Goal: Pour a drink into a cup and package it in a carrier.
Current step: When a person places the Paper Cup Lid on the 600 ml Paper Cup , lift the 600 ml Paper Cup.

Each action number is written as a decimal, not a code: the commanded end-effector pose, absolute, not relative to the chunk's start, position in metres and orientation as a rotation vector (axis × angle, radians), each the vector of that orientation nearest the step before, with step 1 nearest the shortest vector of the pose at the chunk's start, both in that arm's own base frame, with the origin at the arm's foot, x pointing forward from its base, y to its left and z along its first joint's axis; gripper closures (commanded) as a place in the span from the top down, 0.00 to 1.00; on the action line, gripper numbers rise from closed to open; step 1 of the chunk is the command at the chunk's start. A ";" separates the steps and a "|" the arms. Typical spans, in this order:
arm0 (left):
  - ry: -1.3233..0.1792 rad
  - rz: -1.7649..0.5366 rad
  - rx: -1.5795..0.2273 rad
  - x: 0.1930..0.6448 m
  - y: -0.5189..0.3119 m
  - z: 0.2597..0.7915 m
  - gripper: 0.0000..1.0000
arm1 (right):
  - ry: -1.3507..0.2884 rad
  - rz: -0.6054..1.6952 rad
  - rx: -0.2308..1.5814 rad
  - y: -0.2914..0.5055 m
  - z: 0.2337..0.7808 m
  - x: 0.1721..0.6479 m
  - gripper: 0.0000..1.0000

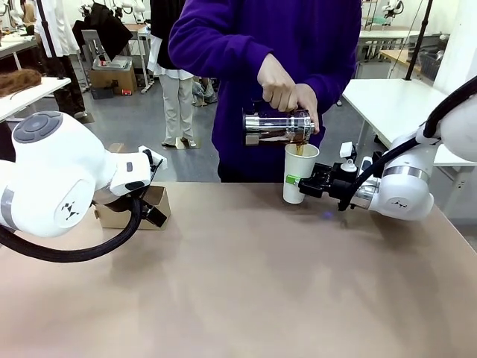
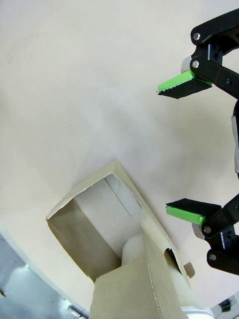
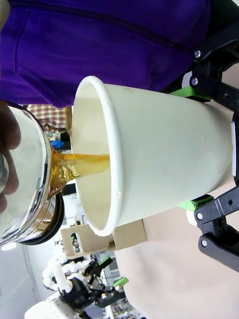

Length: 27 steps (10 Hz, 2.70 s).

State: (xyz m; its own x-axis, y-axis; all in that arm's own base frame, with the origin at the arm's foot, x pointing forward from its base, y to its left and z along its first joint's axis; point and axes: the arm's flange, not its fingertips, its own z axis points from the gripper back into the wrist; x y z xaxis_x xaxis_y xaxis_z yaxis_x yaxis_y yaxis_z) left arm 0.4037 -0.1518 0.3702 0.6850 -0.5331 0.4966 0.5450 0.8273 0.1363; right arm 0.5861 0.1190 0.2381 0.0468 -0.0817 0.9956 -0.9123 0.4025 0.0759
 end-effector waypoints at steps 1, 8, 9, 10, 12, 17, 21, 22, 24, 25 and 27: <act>-0.550 -0.605 -0.025 0.403 -0.152 0.371 1.00 | -1.388 0.819 0.974 0.119 0.244 0.584 0.80; -0.550 -0.605 -0.025 0.403 -0.152 0.371 1.00 | -1.388 0.819 0.974 0.119 0.244 0.584 0.80; -0.550 -0.605 -0.025 0.403 -0.152 0.371 1.00 | -1.388 0.819 0.974 0.119 0.244 0.584 0.80; -0.550 -0.605 -0.025 0.403 -0.152 0.371 1.00 | -1.388 0.819 0.974 0.119 0.244 0.584 0.80; -0.550 -0.605 -0.025 0.403 -0.152 0.371 1.00 | -1.388 0.819 0.974 0.119 0.244 0.584 0.80; -0.550 -0.605 -0.025 0.403 -0.152 0.371 1.00 | -1.388 0.819 0.974 0.119 0.244 0.584 0.80; -0.550 -0.605 -0.025 0.403 -0.152 0.371 1.00 | -1.388 0.819 0.974 0.119 0.244 0.584 0.80; -0.550 -0.605 -0.025 0.403 -0.152 0.371 1.00 | -1.388 0.819 0.974 0.119 0.244 0.584 0.80; -0.550 -0.605 -0.025 0.403 -0.152 0.371 1.00 | -1.388 0.819 0.974 0.119 0.244 0.584 0.80; -0.550 -0.605 -0.025 0.403 -0.152 0.371 1.00 | -1.388 0.819 0.974 0.119 0.244 0.584 0.80; -0.550 -0.605 -0.025 0.403 -0.152 0.371 1.00 | -1.388 0.819 0.974 0.119 0.244 0.584 0.80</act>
